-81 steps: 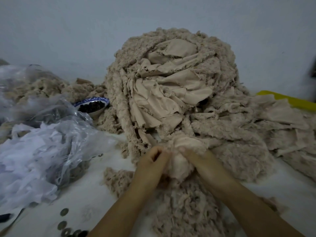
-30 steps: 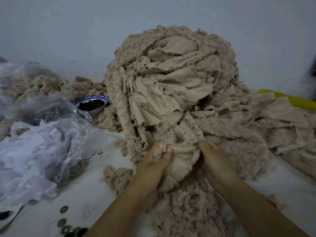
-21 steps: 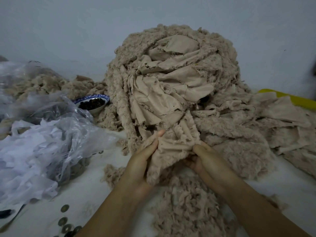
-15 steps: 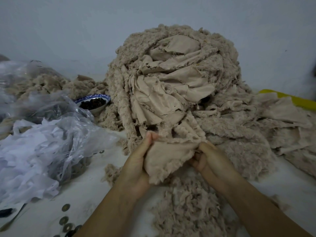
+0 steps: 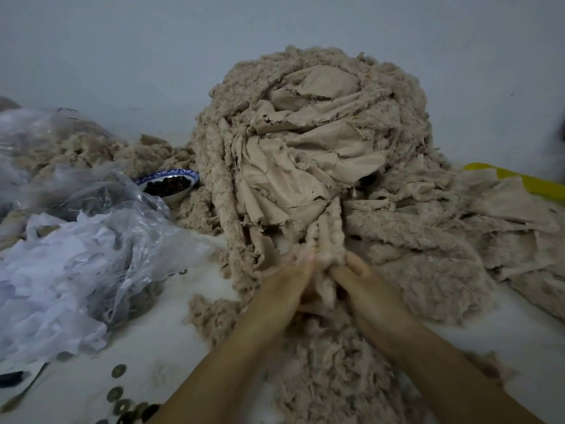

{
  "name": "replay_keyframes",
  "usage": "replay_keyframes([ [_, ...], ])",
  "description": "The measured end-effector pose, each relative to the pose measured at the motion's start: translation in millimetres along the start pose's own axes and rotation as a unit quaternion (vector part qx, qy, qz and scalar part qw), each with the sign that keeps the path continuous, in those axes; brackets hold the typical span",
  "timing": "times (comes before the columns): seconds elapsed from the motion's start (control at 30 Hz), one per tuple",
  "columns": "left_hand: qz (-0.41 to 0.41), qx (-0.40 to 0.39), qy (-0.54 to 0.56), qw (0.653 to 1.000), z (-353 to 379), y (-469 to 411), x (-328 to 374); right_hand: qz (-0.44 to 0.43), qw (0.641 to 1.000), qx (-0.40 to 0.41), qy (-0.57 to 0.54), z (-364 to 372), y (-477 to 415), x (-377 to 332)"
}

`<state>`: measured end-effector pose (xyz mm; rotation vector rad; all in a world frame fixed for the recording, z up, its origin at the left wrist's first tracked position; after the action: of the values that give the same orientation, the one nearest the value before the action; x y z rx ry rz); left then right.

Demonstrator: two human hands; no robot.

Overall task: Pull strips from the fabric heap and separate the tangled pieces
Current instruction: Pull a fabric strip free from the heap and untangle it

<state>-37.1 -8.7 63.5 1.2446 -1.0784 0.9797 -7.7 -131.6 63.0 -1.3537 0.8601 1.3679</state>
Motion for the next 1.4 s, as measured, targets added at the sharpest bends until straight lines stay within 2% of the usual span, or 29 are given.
replay_keyframes([
  [0.07,0.003,0.006,0.023,1.000,1,2,-3,-0.008,0.997,-0.040,0.058,8,4,-3],
  [0.17,-0.033,0.056,0.153,0.986,-11,0,-5,-0.012,0.988,-0.084,0.127,11,7,-6],
  [0.27,-0.054,0.059,0.270,0.959,-15,-2,-3,0.005,0.981,-0.121,0.153,15,8,-4],
  [0.47,-0.085,0.077,0.341,0.933,-12,0,-4,0.009,0.973,-0.140,0.184,14,7,0],
  [0.63,-0.088,0.112,0.303,0.942,-12,6,0,0.027,0.971,-0.185,0.152,25,12,6],
  [0.7,-0.066,0.119,0.267,0.954,-16,6,5,0.032,0.973,-0.190,0.126,31,13,7],
  [0.87,-0.001,0.084,0.084,0.993,-4,9,14,0.025,0.997,-0.076,-0.022,17,3,7],
  [0.93,0.045,0.066,-0.015,0.997,3,12,19,0.033,0.996,-0.037,-0.070,12,1,8],
  [1.0,0.068,0.013,-0.071,0.995,11,14,20,0.059,0.993,-0.002,-0.101,4,-1,12],
  [1.07,0.056,-0.054,-0.087,0.993,20,18,20,0.083,0.989,0.038,-0.113,-7,-2,16],
  [1.23,0.047,-0.184,-0.159,0.969,44,35,19,0.094,0.991,0.056,-0.081,-18,0,15],
  [1.3,0.057,-0.185,-0.136,0.971,40,36,24,0.114,0.987,0.066,-0.094,-24,-3,16],
  [1.4,0.067,-0.131,-0.069,0.987,20,34,30,0.130,0.974,0.098,-0.157,-30,-5,9],
])
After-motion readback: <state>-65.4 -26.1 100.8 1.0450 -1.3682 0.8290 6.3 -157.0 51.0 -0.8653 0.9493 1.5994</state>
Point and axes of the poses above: each hand's wrist, its own y-axis away from the middle knuckle, its own z-axis out of the palm, x = y × z, the point moved 7 cm from there along -y, towards the middle knuckle, and after that the axes turned 11 degrees about -z, right-handed, at the moved point
